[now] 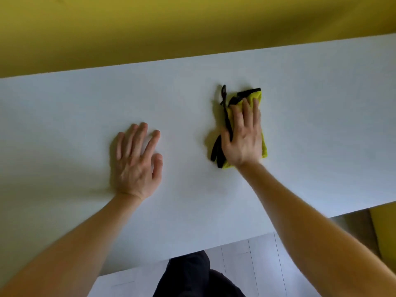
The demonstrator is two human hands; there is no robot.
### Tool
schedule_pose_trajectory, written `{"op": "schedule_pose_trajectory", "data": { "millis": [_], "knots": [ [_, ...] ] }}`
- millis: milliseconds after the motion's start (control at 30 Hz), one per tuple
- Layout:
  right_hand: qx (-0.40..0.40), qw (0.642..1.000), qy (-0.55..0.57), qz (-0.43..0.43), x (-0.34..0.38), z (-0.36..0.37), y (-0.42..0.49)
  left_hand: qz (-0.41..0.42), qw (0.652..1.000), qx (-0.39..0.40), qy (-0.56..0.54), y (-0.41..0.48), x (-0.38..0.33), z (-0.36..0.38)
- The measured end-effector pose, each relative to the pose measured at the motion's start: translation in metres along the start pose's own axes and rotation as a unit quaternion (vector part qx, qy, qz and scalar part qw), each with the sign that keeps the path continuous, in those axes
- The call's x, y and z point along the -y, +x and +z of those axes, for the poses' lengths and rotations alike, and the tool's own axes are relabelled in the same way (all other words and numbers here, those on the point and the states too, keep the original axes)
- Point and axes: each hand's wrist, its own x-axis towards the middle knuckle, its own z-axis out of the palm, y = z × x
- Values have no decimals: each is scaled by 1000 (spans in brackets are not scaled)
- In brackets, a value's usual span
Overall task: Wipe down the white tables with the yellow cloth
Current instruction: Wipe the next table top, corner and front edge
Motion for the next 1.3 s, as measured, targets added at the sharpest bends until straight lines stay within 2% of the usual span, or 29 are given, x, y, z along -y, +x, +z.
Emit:
{"op": "schedule_pose_trajectory", "data": {
  "millis": [67, 133, 200, 233, 267, 300, 333, 467, 533, 567, 600, 633, 700, 733, 767, 800, 833, 900, 1000, 1067, 1100, 1167, 1233, 1300],
  "knots": [
    [78, 986, 40, -145, 47, 7, -55, -1, 1000, 0, -10, 3, -1, -2],
    [187, 930, 53, -312, 64, 7, -80, 1, 1000, 1, -17, 5, 1, -3],
    [236, 865, 46, -441, 47, 4, -52, 3, 1000, 11, -26, 5, 1, -2],
    [250, 841, 39, -479, 31, 4, -26, 2, 999, 17, -32, 5, 1, -1],
    [251, 832, 26, -494, 14, 2, 2, -3, 999, 19, -38, 6, 1, -1],
    [242, 844, 9, -479, -5, -2, 31, -10, 999, 20, -41, 5, 1, 0],
    [218, 870, -10, -443, -23, -5, 59, -14, 999, 21, -40, 4, 0, 1],
    [121, 972, -31, -199, -55, -13, 126, -17, 999, 30, -40, 4, -1, 0],
    [69, 993, -26, -95, -31, -4, 119, -17, 999, 32, -38, 3, -1, 1],
    [55, 995, -27, -80, -12, 2, 103, -19, 999, 35, -37, 3, -1, 1],
    [61, 992, -18, -108, 8, 8, 80, -21, 998, 38, -36, 2, -1, 2],
    [99, 978, -2, -183, 27, 11, 53, -22, 998, 43, -34, 2, -2, 2],
    [199, 907, 15, -370, 50, 12, 12, -19, 998, 44, -26, 2, -2, 2],
    [225, 867, 26, -444, 50, 13, 9, -14, 999, 44, -22, 2, -1, 2],
    [234, 837, 42, -493, 43, 14, 20, -8, 999, 44, -20, 3, 0, 1],
    [234, 823, 56, -515, 31, 16, 37, -5, 999, 47, -19, 4, 0, 0],
    [229, 828, 58, -509, 15, 17, 56, -6, 999, 50, -18, 5, 0, -2],
    [192, 884, 24, -425, -23, 10, 96, -14, 998, 51, -19, 7, -2, -4],
    [95, 980, -24, -172, -61, -6, 134, -25, 998, 55, -10, 8, -5, -5],
    [42, 998, -33, -43, -38, 2, 130, -25, 998, 57, 2, 9, -5, -7],
    [41, 998, -35, -35, -16, 7, 120, -26, 998, 55, 9, 11, -6, -8],
    [92, 985, -25, -142, 30, 16, 94, -50, 998, 40, 27, 21, -13, -9],
    [141, 955, -9, -259, 55, 23, 76, -115, 992, 13, 46, 43, -25, -5],
    [159, 937, -3, -311, 52, 23, 79, -180, 983, -9, 47, 69, -35, 3]
  ]
}}
